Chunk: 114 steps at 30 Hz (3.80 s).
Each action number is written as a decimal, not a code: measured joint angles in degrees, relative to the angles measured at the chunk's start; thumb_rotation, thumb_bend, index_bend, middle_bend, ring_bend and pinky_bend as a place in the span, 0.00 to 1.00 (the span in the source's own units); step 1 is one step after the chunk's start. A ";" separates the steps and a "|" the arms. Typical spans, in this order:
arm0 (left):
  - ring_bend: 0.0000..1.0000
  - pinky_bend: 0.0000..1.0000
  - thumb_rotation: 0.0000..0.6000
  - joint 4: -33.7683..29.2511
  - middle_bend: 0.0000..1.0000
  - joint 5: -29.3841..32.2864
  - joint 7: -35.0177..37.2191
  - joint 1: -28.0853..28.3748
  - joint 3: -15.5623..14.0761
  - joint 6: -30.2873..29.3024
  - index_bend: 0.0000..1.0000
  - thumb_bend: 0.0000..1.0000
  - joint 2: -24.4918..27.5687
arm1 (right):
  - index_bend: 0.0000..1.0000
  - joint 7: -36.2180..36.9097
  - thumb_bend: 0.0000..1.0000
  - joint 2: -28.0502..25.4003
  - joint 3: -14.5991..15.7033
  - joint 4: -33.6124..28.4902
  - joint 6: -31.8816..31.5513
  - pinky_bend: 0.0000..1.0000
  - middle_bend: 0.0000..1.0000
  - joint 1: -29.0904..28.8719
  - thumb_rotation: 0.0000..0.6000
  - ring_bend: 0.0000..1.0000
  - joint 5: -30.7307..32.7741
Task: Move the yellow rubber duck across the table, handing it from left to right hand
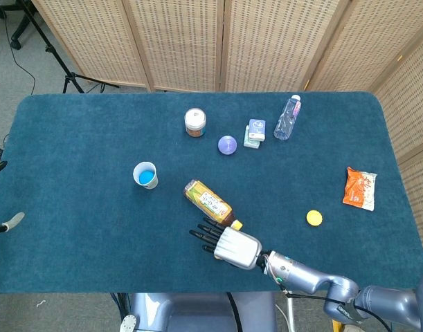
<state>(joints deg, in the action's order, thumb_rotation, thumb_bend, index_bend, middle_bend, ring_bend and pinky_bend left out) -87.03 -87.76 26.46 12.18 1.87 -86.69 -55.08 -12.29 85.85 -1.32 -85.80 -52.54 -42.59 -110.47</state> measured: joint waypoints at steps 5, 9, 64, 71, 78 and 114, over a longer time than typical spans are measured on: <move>0.00 0.00 1.00 0.07 0.00 -0.20 0.19 -0.09 0.26 0.38 0.02 0.20 0.07 | 0.34 -0.87 0.19 1.58 0.42 1.06 1.33 0.00 0.00 -0.91 1.00 0.00 1.62; 0.00 0.00 1.00 0.19 0.00 -0.26 0.55 -0.17 0.46 0.72 0.02 0.20 0.15 | 0.34 -1.66 0.21 2.84 0.67 1.90 2.13 0.00 0.00 -1.52 1.00 0.00 3.15; 0.00 0.00 1.00 0.33 0.00 -1.45 0.95 -0.38 1.40 2.76 0.02 0.21 0.36 | 0.48 -3.60 0.41 3.84 2.94 3.22 -3.52 0.00 0.00 -3.19 1.00 0.00 8.36; 0.00 0.00 1.00 0.10 0.00 -1.79 0.55 -0.50 1.36 2.50 0.02 0.21 0.31 | 0.48 -2.57 0.41 -2.70 0.23 0.36 -7.71 0.00 0.00 -2.09 1.00 0.00 10.01; 0.00 0.00 1.00 -0.58 0.00 -2.32 -0.59 -0.65 1.21 2.17 0.02 0.21 0.21 | 0.48 3.68 0.45 -7.24 -1.45 4.44 -9.04 0.00 0.00 0.52 1.00 0.00 17.20; 0.00 0.00 1.00 -1.27 0.00 -2.14 -0.56 -0.81 1.32 2.57 0.02 0.21 0.71 | 0.48 22.58 0.51 -5.83 7.02 27.85 -14.76 0.00 0.00 11.10 1.00 0.00 14.47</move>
<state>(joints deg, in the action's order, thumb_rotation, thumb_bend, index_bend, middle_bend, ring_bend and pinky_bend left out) -88.30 -89.90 25.90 11.38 3.19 -84.12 -54.37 10.29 80.02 5.71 -57.94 -67.31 -31.48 -95.99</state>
